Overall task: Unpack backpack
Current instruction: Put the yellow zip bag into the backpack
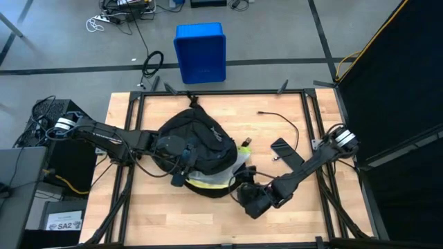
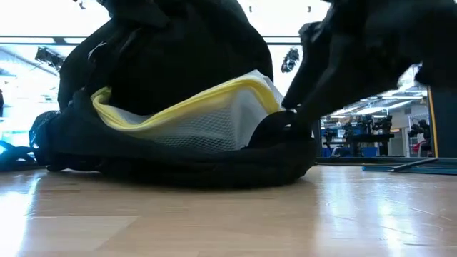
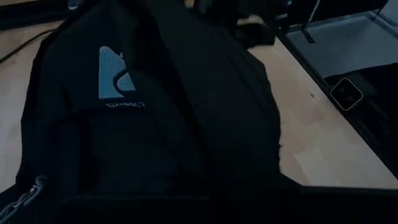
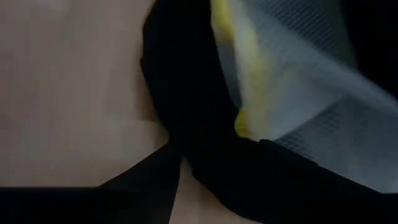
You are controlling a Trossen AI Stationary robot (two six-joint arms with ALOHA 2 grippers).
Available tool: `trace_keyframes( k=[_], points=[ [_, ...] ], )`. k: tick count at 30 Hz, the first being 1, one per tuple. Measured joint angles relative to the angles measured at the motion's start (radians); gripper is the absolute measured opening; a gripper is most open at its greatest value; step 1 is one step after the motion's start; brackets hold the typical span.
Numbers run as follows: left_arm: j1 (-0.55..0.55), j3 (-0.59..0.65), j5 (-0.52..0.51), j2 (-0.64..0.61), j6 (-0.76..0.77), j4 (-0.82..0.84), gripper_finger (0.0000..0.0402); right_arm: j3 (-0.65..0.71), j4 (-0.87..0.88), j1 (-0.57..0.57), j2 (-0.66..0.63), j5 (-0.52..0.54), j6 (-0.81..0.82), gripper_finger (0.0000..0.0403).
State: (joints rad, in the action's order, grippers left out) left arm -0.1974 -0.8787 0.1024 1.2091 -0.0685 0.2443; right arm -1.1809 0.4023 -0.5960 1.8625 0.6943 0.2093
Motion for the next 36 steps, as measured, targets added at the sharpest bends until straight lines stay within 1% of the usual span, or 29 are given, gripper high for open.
trace_keyframes(
  k=[6,9,11,14,16,19,21,22,26,31,33,36],
  points=[
    [0.000,0.000,0.000,0.000,0.000,-0.001,0.0000,0.000,-0.001,-0.001,0.034,0.111,-0.032,0.0193],
    [0.000,0.000,0.000,0.000,-0.004,-0.003,0.0000,0.000,-0.002,0.008,0.034,0.126,-0.056,0.0192],
    [0.001,0.000,0.000,0.000,-0.004,-0.007,0.0000,0.000,-0.002,0.023,0.034,0.123,-0.075,0.0183],
    [0.001,0.000,0.000,0.001,-0.005,-0.007,0.0000,0.000,-0.004,0.049,0.034,0.083,-0.083,0.0158],
    [0.001,0.000,0.000,0.001,-0.005,-0.006,0.0000,0.000,-0.007,0.062,0.034,0.071,-0.082,0.0135],
    [0.001,0.000,-0.014,0.001,-0.005,-0.006,0.0000,0.000,-0.003,0.067,0.034,0.103,-0.089,0.0079],
    [0.001,0.000,-0.061,0.001,-0.004,-0.007,0.0000,0.000,0.014,0.067,0.027,0.138,-0.104,0.0029],
    [0.001,0.000,-0.092,0.001,-0.001,-0.010,0.0000,0.000,0.028,0.062,0.019,0.157,-0.108,0.0015],
    [0.001,0.000,-0.213,-0.012,0.019,-0.019,0.0000,-0.034,0.164,0.032,-0.038,0.278,-0.065,0.0004],
    [0.001,-0.027,-0.345,-0.036,0.021,-0.024,0.0000,-0.104,0.341,-0.012,-0.156,0.413,-0.035,0.0001],
    [0.001,-0.048,-0.396,-0.042,0.021,-0.025,0.0000,-0.140,0.366,-0.030,-0.207,0.467,-0.071,0.0001],
    [0.001,-0.086,-0.460,-0.042,0.019,-0.025,0.0000,-0.203,0.367,-0.054,-0.274,0.548,-0.188,0.0001]
  ],
)
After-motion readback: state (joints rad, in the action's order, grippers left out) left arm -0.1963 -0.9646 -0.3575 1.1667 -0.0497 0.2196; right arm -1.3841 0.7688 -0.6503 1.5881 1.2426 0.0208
